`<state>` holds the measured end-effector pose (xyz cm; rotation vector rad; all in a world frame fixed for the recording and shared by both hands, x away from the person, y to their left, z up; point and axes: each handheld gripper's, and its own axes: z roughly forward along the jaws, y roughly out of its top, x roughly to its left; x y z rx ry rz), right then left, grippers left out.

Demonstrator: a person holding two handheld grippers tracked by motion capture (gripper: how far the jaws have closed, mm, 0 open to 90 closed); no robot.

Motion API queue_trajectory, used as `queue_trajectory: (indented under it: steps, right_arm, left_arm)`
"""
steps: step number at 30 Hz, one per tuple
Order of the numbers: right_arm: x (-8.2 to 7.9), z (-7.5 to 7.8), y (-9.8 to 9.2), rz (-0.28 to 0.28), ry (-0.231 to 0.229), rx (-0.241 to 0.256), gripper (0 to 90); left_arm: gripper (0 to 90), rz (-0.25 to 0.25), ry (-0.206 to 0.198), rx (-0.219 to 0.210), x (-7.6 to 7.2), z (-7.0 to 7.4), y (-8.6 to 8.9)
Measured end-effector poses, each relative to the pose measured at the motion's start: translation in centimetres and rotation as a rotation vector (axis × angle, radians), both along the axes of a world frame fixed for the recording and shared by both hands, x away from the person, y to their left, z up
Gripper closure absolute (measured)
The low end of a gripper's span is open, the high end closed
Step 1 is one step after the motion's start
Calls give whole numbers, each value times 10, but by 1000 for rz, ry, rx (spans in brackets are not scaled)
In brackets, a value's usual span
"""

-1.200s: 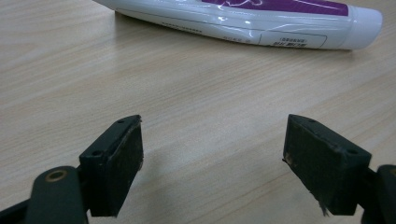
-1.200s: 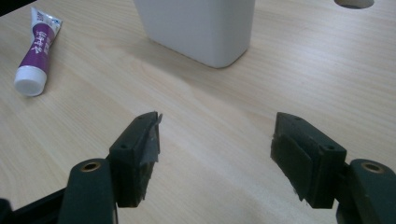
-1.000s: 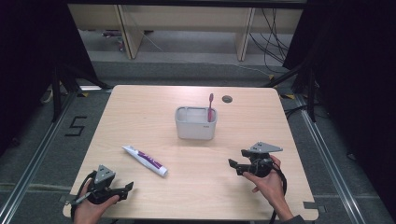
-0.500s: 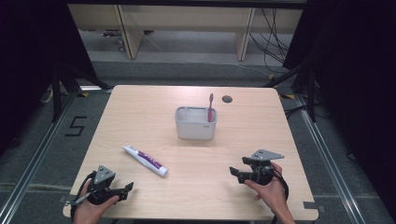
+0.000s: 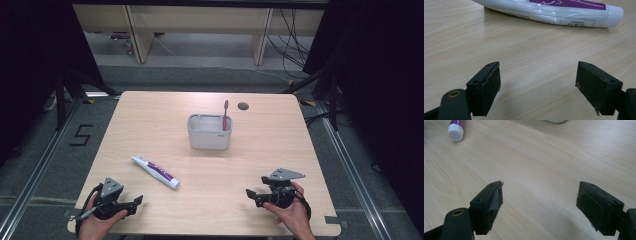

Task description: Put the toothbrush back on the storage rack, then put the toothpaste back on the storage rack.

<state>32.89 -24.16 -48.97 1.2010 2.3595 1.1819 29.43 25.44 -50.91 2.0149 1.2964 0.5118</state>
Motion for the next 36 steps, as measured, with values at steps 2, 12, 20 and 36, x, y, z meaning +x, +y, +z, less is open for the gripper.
queue_trajectory:
  steps: [2, 12, 20, 36]
  right_arm:
    - [-4, -1, 1, 5, 10, 7, 217]
    - [-20, -4, 3, 20, 34, 0, 224]
    - [-26, -6, -1, 19, 30, -9, 231]
    - [-24, -7, -5, 2, 34, -14, 245]
  left_arm:
    - [196, -12, 9, 12, 0, 1, 1]
    - [196, -13, 12, 8, 0, 1, 0]
    - [204, -14, -22, -27, 1, 6, -5]
    - [484, -140, -146, -38, 18, 23, -43]
